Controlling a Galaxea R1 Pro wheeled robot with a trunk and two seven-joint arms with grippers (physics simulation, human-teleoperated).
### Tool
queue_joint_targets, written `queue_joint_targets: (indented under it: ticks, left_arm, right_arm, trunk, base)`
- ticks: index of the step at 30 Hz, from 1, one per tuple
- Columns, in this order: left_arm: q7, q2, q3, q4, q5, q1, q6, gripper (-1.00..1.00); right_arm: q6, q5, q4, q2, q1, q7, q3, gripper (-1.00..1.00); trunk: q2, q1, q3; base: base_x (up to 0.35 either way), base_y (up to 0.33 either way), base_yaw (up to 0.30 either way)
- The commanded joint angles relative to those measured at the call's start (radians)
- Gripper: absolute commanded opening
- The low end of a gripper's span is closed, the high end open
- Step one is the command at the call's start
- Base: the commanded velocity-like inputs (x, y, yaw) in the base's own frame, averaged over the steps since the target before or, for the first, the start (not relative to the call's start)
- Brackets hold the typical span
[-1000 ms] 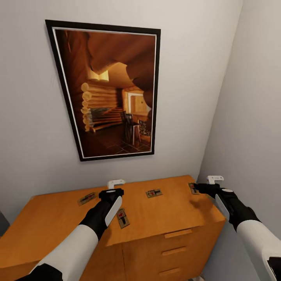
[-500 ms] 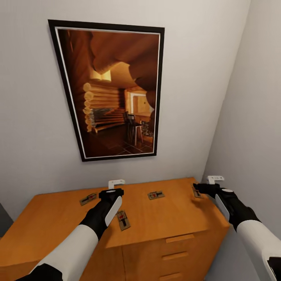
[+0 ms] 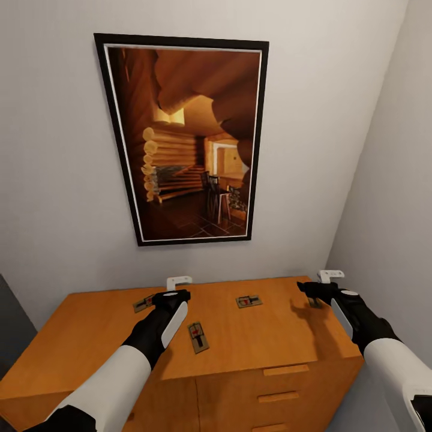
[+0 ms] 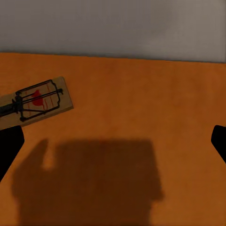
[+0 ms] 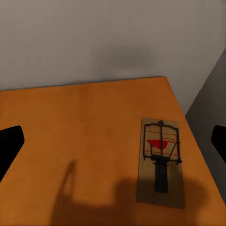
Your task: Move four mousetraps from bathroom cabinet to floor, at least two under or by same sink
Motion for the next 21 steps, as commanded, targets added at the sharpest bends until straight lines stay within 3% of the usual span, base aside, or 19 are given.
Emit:
queue_joint_targets:
  ticks: [1, 11, 21]
  left_arm:
    - [0.008, 0.000, -0.002, -0.001, 0.007, -0.001, 0.003, 1.00]
    - [0.008, 0.000, -0.002, -0.001, 0.007, -0.001, 0.003, 1.00]
    - [0.008, 0.000, -0.001, -0.001, 0.007, -0.001, 0.003, 1.00]
  right_arm:
    - [0.006, -0.009, -0.002, -0.001, -0.001, 0.001, 0.000, 1.00]
    - [0.006, -0.012, -0.002, -0.001, -0.001, 0.001, 0.000, 1.00]
    - [0.006, -0.014, -0.001, -0.002, -0.001, 0.001, 0.000, 1.00]
  trunk:
    - [-0.002, 0.001, -0.002]
    - [-0.002, 0.001, -0.002]
    - [-0.002, 0.001, -0.001]
  base:
    - [0.000, 0.000, 0.014]
    - [0.000, 0.000, 0.001]
    - [0.000, 0.000, -0.123]
